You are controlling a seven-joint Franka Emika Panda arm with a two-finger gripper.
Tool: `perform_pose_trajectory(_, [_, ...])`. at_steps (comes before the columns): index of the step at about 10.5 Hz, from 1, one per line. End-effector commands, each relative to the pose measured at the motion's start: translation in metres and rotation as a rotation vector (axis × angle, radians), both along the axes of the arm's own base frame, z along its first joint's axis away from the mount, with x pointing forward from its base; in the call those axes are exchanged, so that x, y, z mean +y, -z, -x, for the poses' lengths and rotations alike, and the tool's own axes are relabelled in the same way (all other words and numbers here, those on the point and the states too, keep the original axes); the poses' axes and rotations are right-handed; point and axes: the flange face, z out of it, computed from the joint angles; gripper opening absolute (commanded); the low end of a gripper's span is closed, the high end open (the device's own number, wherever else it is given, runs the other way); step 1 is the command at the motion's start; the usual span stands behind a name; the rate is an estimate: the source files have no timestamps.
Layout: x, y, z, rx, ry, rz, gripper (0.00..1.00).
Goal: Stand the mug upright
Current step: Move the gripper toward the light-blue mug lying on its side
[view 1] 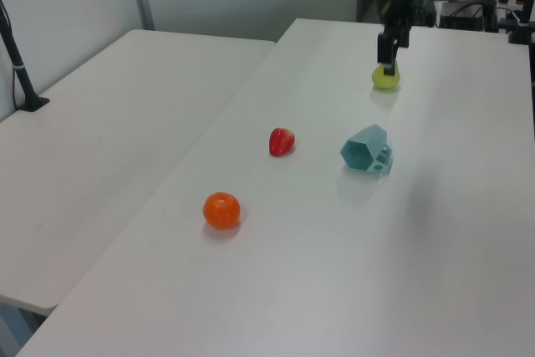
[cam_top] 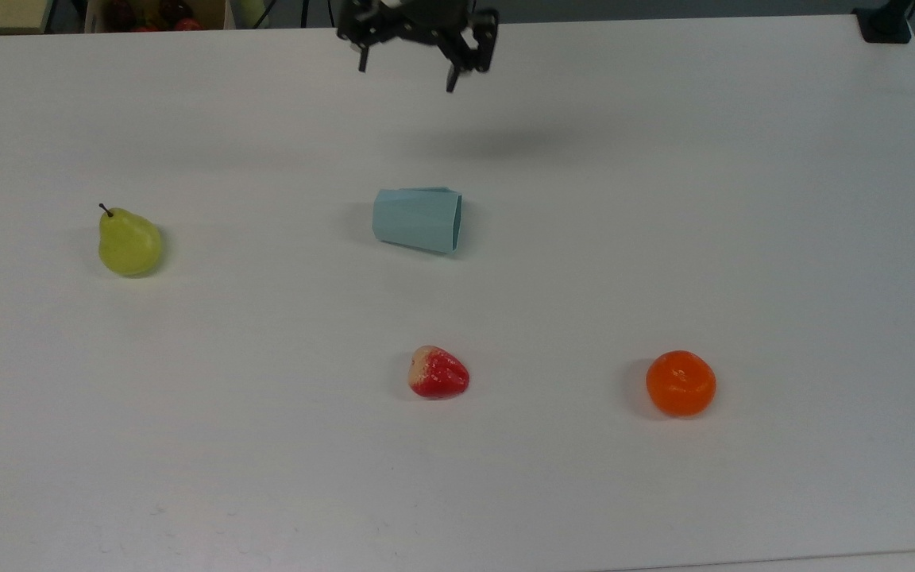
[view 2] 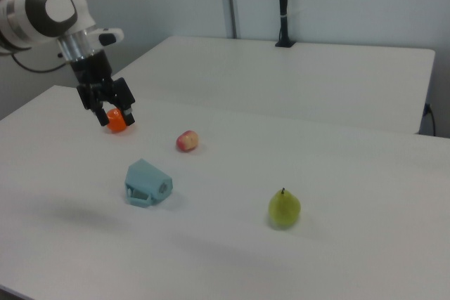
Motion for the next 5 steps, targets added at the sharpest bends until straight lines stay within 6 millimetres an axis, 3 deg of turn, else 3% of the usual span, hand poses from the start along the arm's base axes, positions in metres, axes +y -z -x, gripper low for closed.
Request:
perform_pose_trajectory(1, [0.046, 0.063, -0.011, 0.004, 0.054, 0.156, 1.0])
perform_pose_trajectory(5, [0.077, 0.143, -0.029, -0.077, 0.107, 0.307, 1.0])
